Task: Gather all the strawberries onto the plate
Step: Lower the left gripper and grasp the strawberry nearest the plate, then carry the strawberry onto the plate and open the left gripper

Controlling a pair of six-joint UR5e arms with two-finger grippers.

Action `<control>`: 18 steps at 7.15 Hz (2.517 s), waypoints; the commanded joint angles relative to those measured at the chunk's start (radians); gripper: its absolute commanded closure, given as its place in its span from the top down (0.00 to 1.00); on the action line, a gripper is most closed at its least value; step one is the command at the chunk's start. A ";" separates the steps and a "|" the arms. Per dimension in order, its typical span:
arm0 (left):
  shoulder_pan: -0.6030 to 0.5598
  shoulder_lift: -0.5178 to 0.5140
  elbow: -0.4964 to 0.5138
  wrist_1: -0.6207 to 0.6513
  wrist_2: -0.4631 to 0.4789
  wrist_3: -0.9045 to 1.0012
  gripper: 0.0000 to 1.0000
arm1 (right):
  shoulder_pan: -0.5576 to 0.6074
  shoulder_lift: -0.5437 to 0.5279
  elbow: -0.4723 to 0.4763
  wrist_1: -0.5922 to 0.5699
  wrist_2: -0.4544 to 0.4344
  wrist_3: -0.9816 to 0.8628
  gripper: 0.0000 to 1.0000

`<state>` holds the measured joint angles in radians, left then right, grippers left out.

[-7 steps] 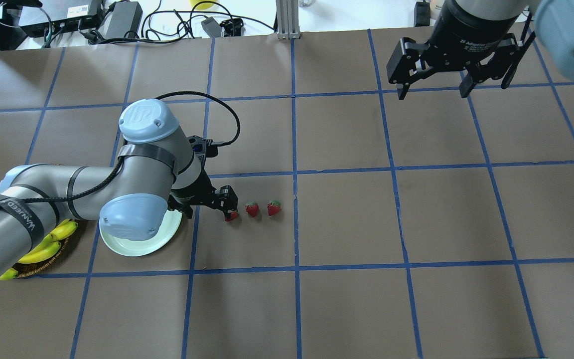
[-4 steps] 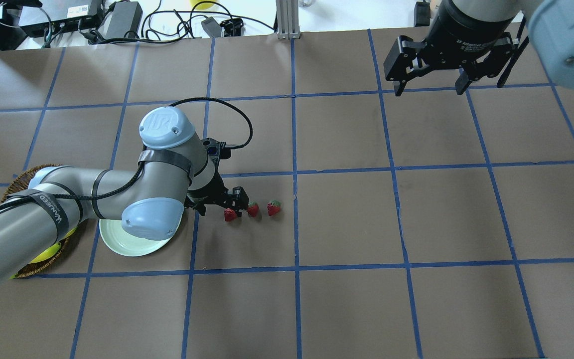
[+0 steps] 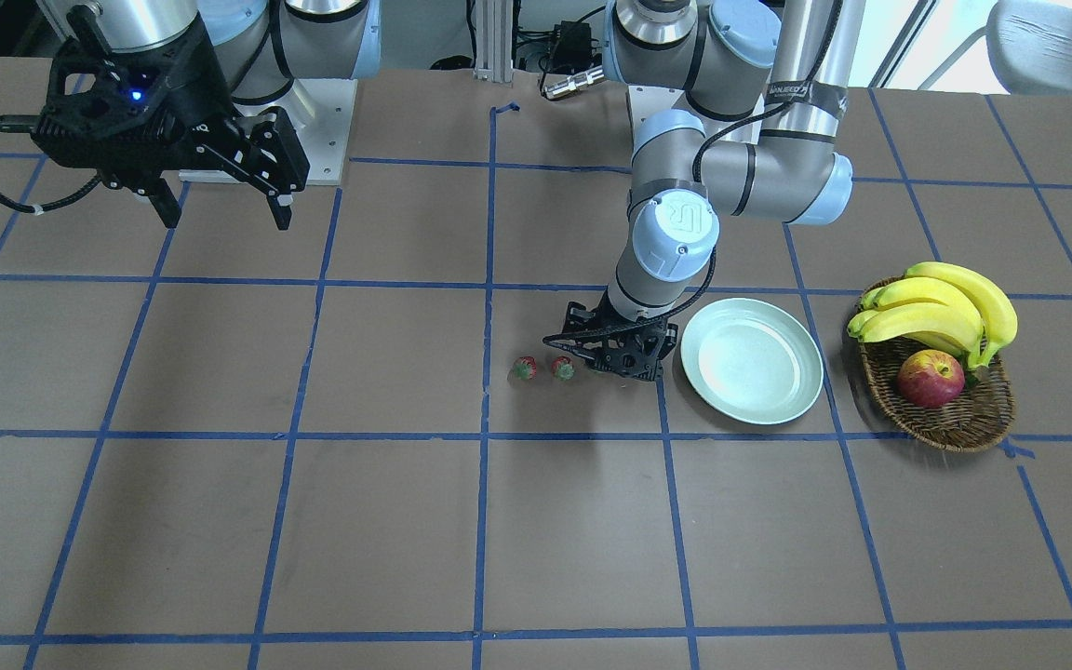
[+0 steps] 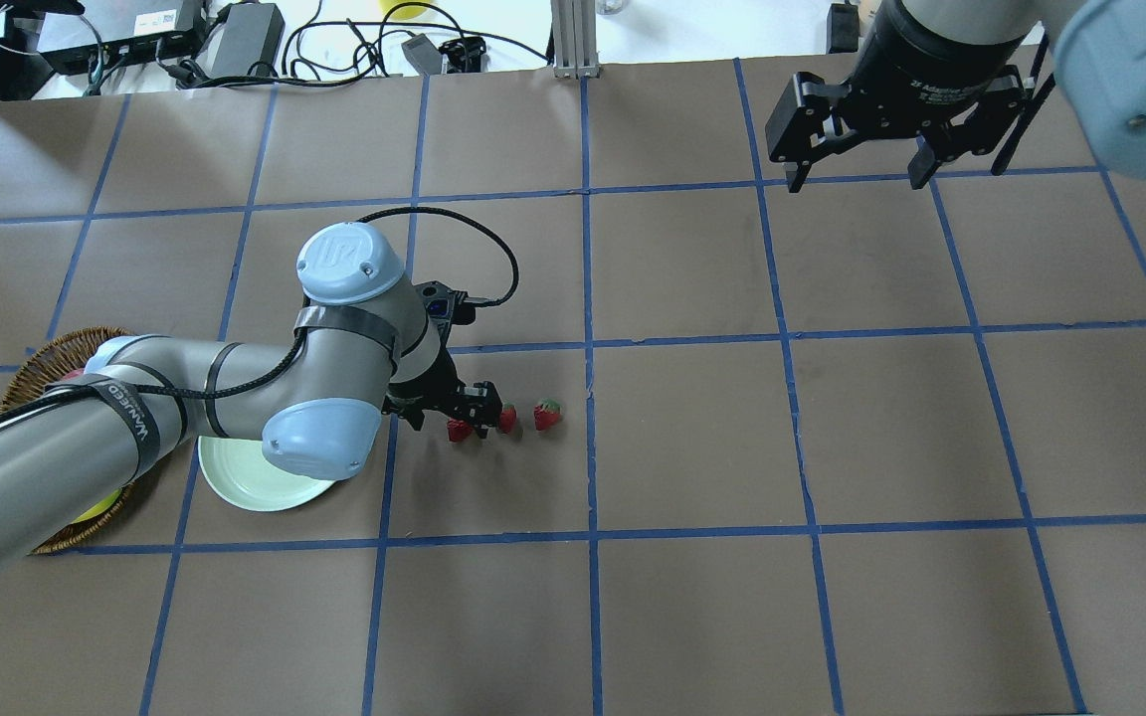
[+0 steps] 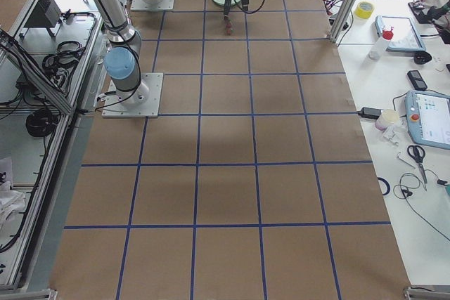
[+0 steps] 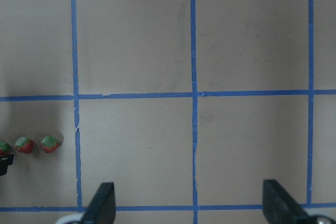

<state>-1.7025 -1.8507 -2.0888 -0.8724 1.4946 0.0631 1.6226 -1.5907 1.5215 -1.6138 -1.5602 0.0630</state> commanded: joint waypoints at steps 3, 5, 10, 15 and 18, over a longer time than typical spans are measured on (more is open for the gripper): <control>0.000 -0.021 0.004 0.000 -0.020 -0.008 0.00 | 0.000 0.000 0.000 0.000 0.002 -0.002 1.00; 0.009 0.017 0.039 -0.017 -0.005 0.009 0.00 | 0.000 0.000 0.000 0.000 0.002 -0.005 1.00; 0.277 0.051 0.145 -0.277 0.213 0.220 0.00 | 0.000 0.000 0.000 0.002 0.003 -0.003 1.00; 0.411 0.028 0.098 -0.286 0.199 0.203 1.00 | -0.001 0.000 0.000 0.002 0.002 -0.003 1.00; 0.258 0.057 0.159 -0.293 0.063 0.058 1.00 | 0.000 -0.002 0.002 0.003 0.002 -0.002 1.00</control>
<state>-1.3620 -1.7970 -1.9665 -1.1649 1.6118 0.2094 1.6217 -1.5920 1.5227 -1.6109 -1.5585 0.0611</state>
